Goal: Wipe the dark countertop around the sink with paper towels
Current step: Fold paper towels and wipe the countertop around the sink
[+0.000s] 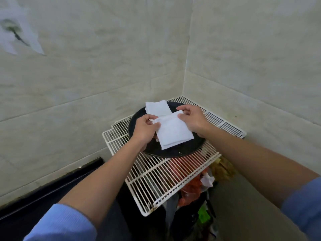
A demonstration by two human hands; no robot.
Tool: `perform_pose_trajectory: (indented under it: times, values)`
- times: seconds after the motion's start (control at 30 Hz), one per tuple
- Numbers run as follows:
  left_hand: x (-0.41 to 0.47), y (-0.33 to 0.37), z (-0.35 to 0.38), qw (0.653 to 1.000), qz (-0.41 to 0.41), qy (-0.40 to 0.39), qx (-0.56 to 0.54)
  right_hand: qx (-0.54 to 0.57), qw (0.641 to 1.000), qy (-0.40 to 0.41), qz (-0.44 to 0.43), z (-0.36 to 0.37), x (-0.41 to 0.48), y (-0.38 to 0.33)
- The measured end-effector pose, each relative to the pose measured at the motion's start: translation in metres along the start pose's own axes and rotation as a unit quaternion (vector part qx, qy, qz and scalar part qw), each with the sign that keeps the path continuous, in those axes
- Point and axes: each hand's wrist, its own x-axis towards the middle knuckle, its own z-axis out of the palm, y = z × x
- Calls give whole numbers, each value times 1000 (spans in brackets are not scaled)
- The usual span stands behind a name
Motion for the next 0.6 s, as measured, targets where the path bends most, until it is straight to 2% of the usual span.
perform_pose_trajectory:
  times: [0.2,0.3,0.4,0.5,0.6]
  values:
    - [77,-7,9,997,-23,34,66,-112,993,19,-42,25,72,28]
    - [99,-23,14,989,-15,39,140,-167,986,-11,-27,35,83,45]
    - [103,-39,17,974,5,55,220,-261,963,-46,-36,43,83,60]
    - [94,-51,19,937,73,82,332,-350,929,-17,-116,40,77,70]
    - [80,-60,15,864,214,82,447,-397,878,13,-267,35,69,79]
